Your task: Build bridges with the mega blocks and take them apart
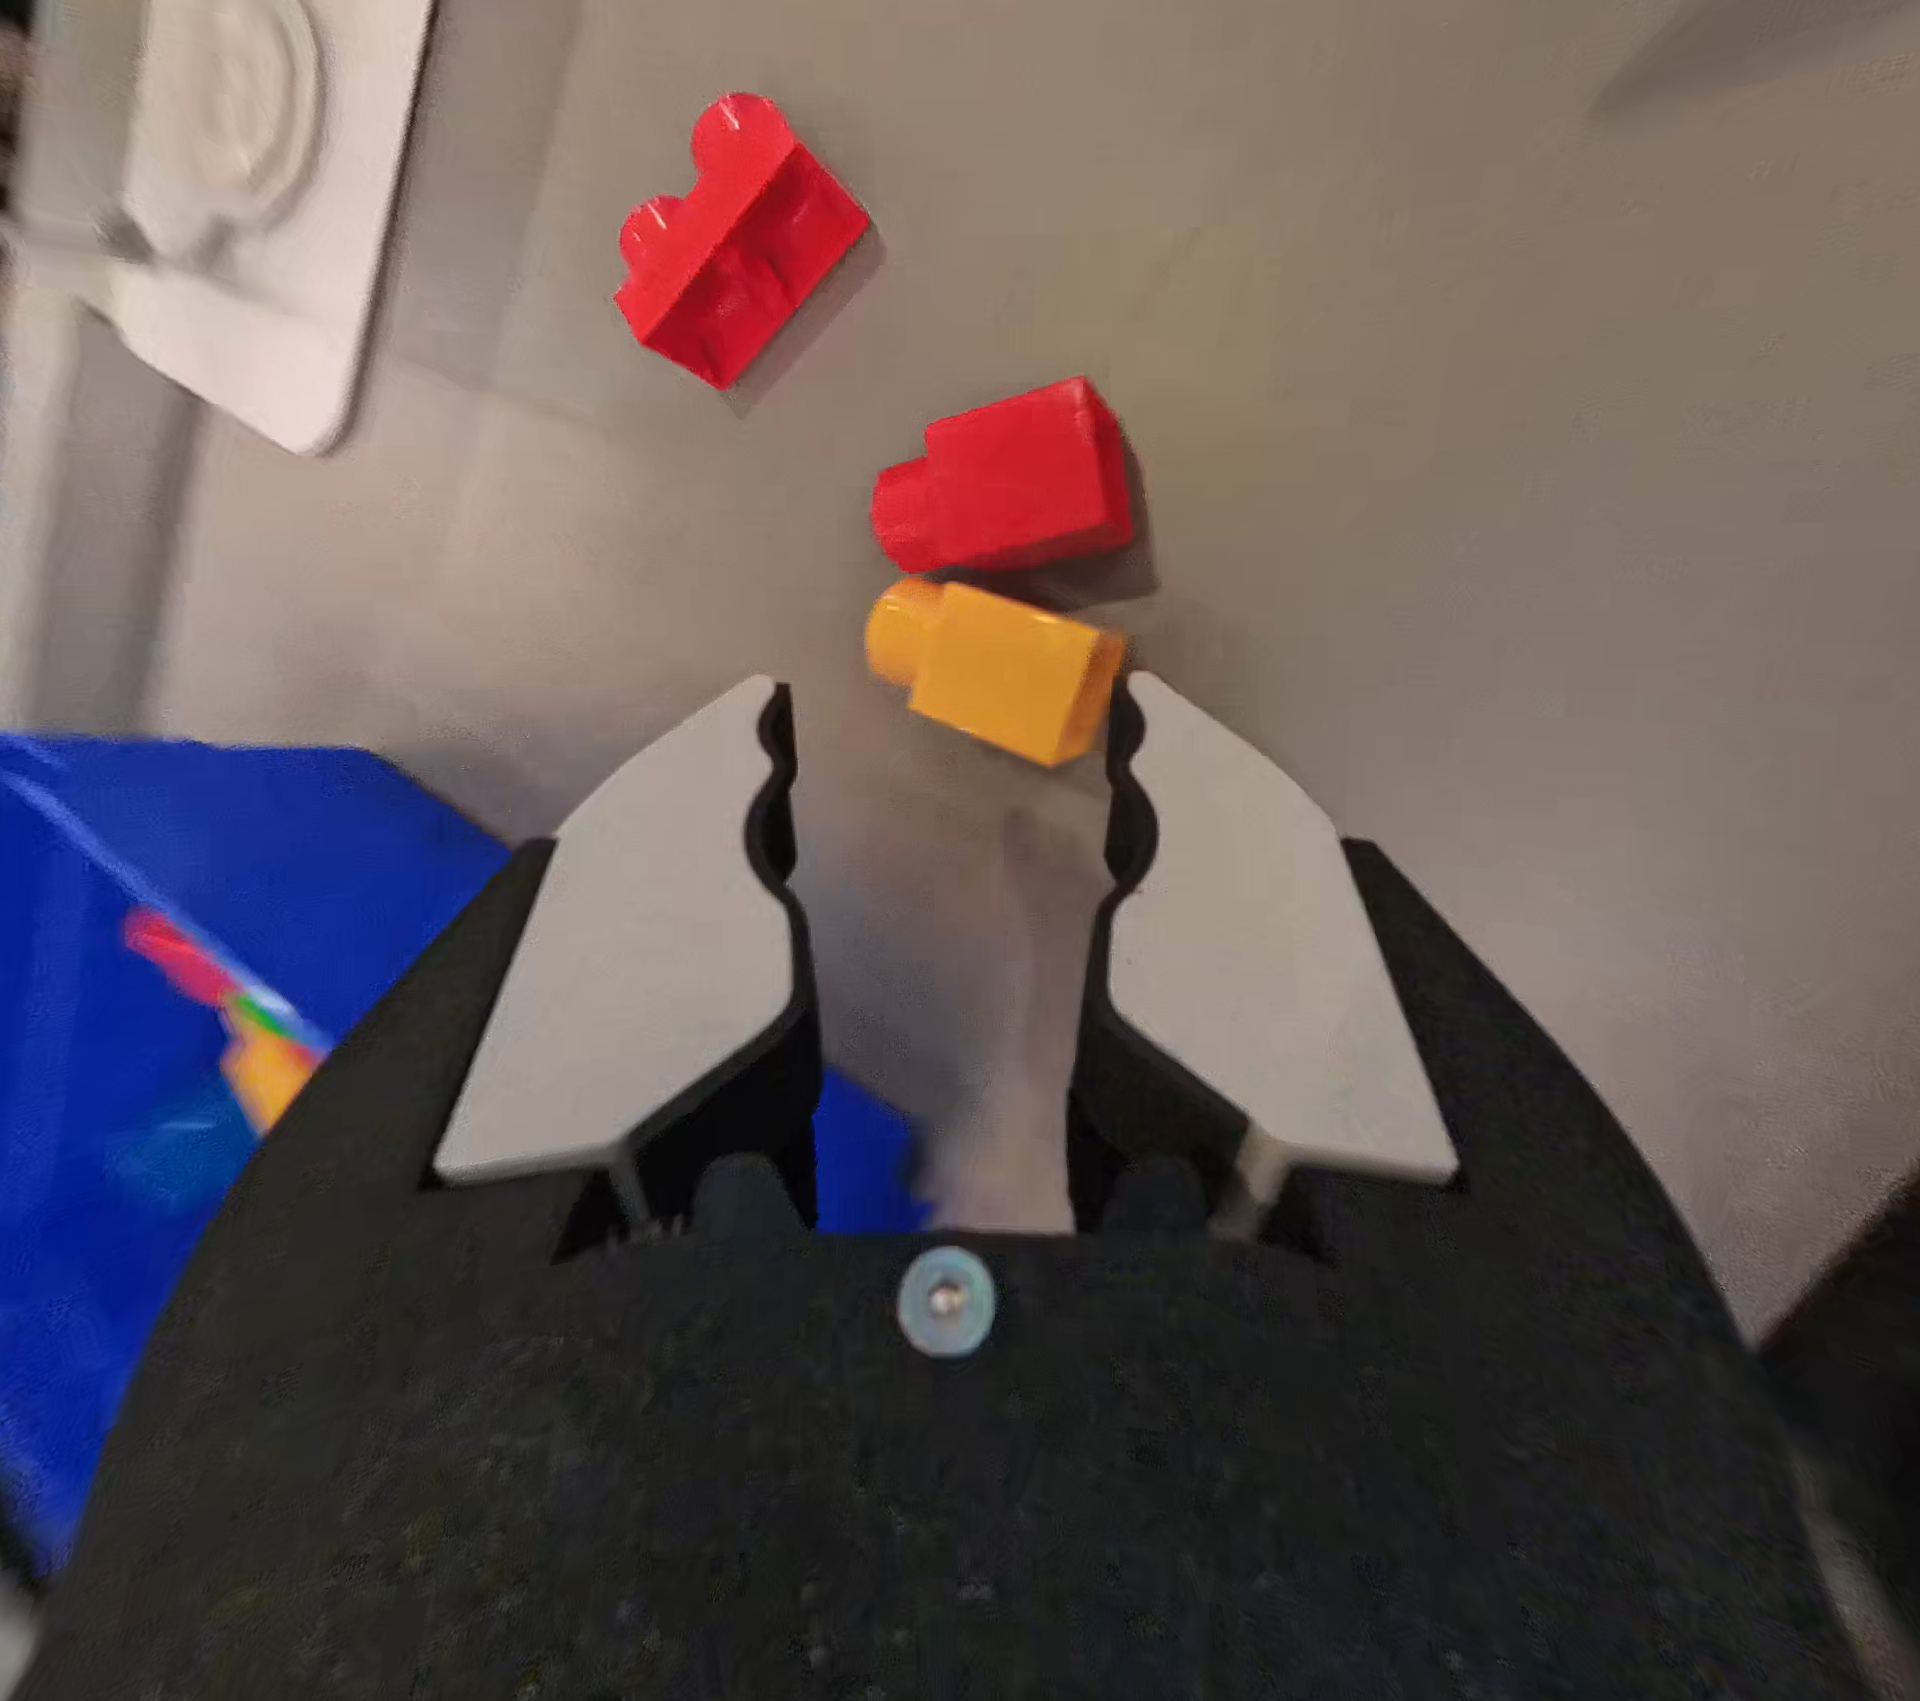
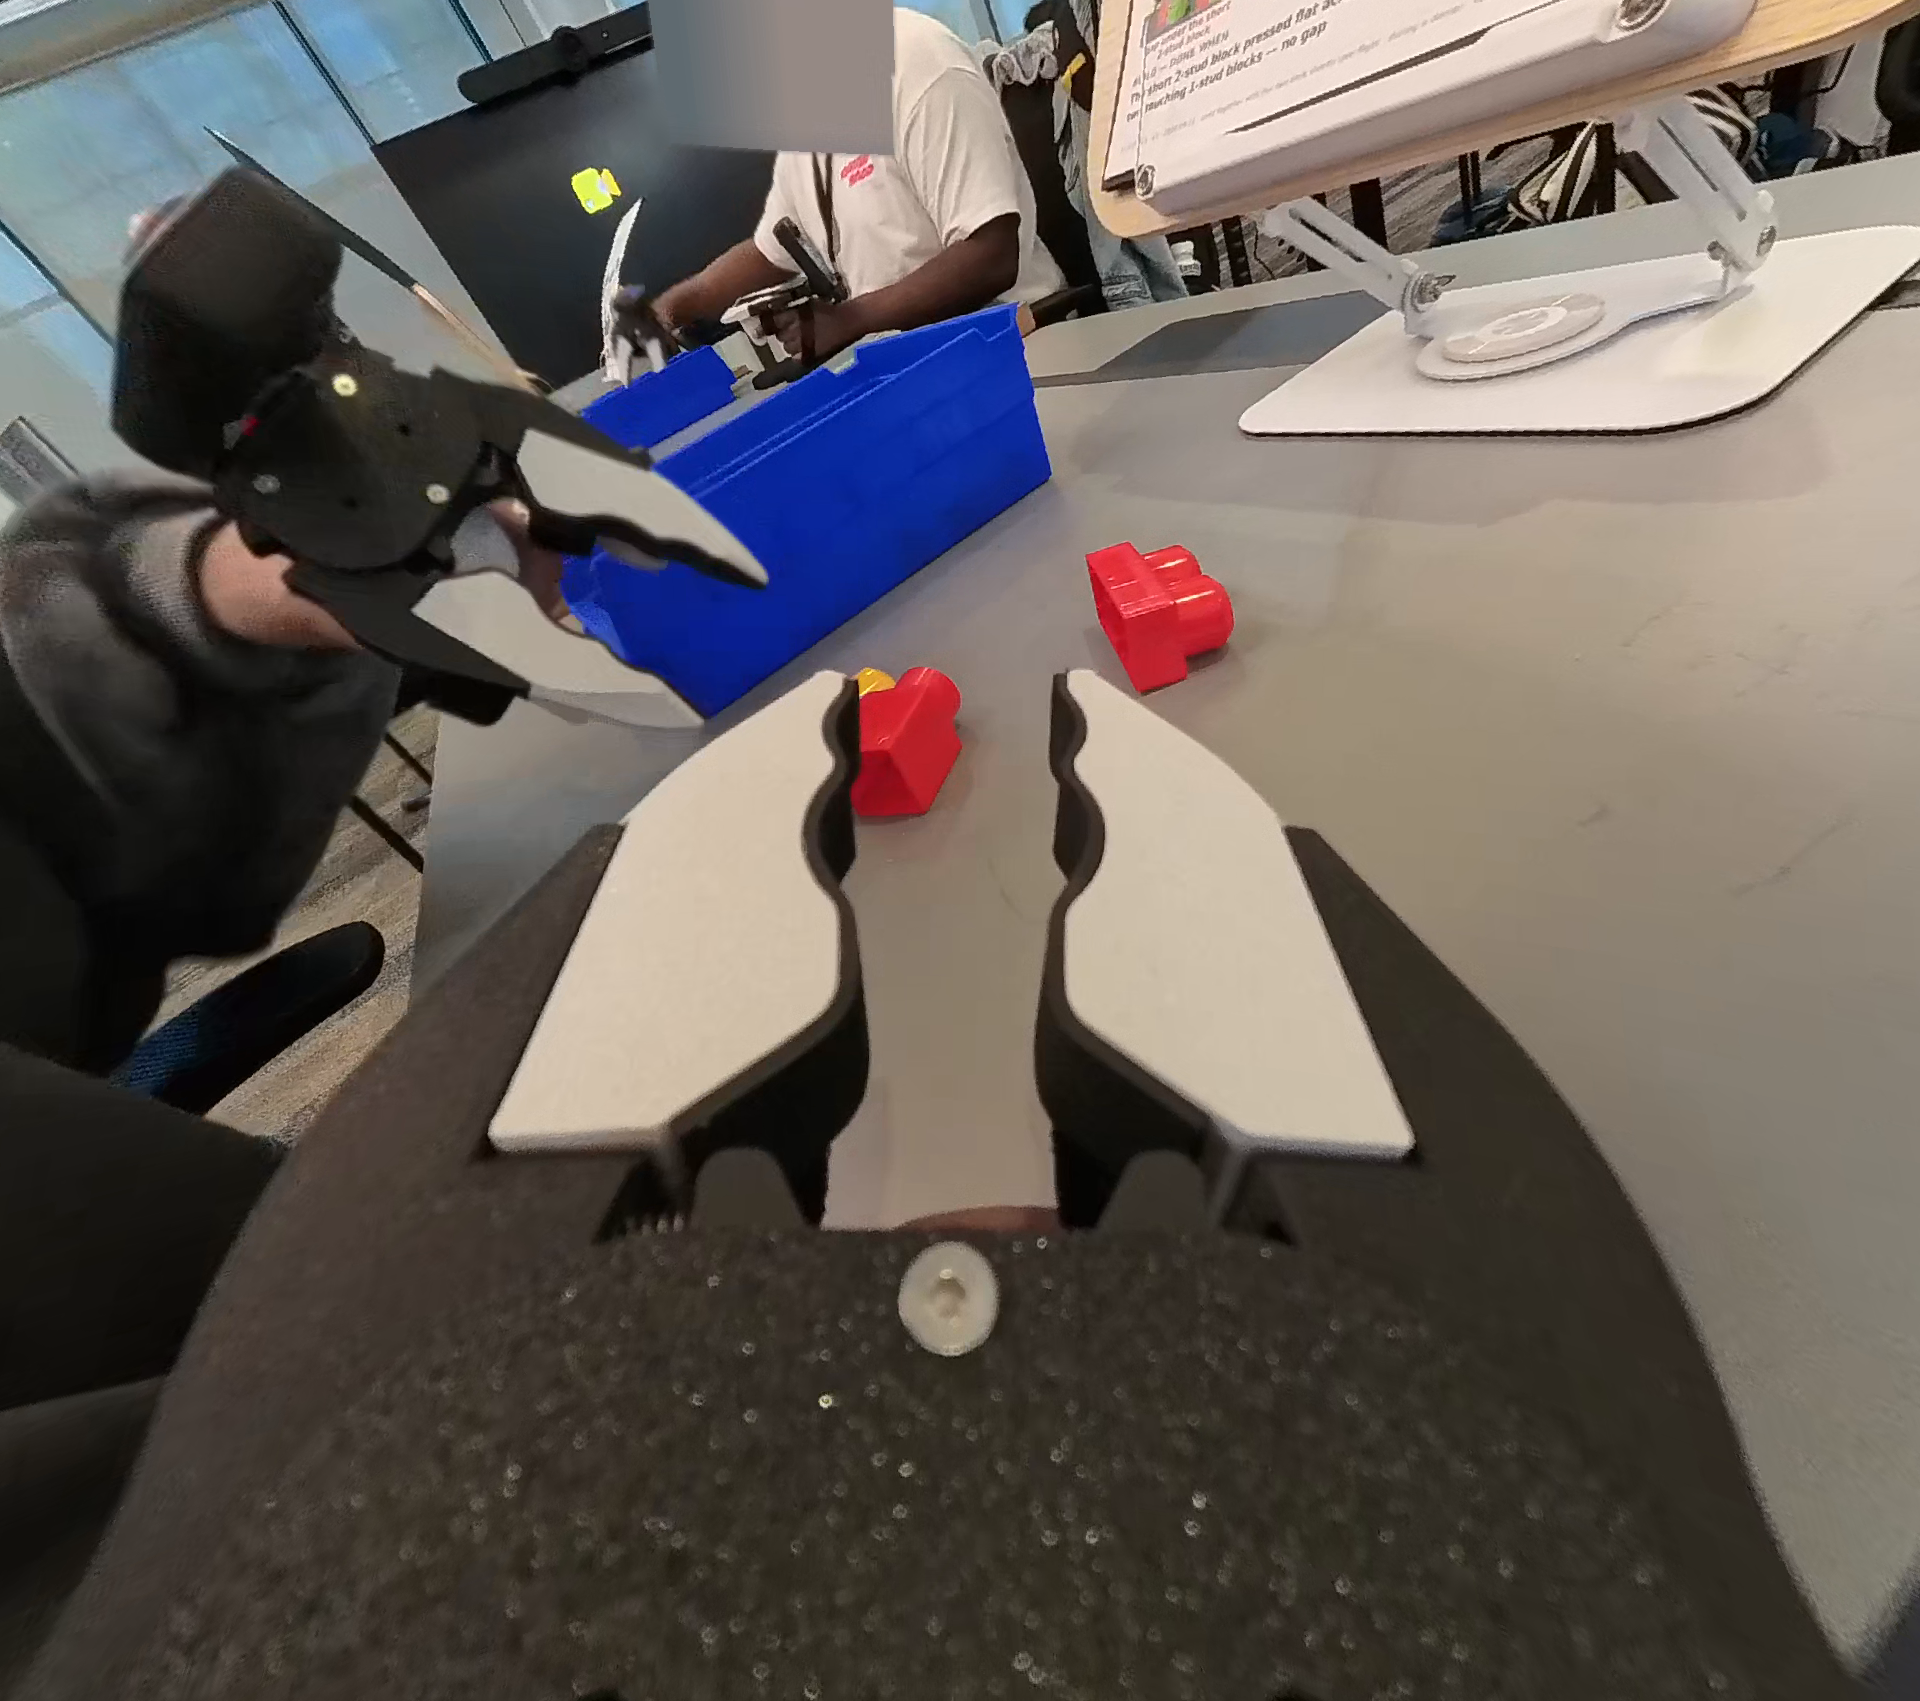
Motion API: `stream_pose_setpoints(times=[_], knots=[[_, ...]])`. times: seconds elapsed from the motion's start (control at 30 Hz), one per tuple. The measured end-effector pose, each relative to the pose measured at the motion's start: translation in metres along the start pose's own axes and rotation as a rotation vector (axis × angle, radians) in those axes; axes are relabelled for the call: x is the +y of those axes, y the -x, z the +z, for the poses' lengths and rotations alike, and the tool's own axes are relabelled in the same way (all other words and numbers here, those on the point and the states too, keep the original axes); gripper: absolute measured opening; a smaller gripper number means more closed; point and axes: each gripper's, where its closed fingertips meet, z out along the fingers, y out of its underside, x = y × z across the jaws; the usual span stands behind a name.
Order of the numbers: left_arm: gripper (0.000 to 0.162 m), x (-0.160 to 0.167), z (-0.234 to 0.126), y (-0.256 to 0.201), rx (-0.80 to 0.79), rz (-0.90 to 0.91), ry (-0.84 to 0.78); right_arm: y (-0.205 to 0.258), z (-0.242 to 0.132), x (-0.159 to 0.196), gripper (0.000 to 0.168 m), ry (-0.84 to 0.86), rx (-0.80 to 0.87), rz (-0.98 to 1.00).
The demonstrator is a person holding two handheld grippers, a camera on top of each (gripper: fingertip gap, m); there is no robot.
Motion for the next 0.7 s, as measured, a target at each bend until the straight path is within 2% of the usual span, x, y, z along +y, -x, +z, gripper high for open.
stream_pose_setpoints(times=[0.07,0.23,0.53,0.7], knots=[[0.054,0.011,0.005,-0.005,-0.015,-0.164,-0.009,0.0,0.0,0.0,0.035,0.003,0.001,-0.003],[0.054,0.027,0.02,-0.03,0.06,-0.378,-0.057,0.001,0.002,0.002,0.034,0.014,0.006,-0.022],[0.057,0.013,0.032,-0.047,0.114,-0.404,-0.125,0.003,0.004,0.003,0.034,0.026,0.014,-0.051],[0.061,0.018,0.035,-0.043,0.066,-0.403,-0.121,0.002,0.006,0.004,0.035,0.032,0.027,-0.056]])
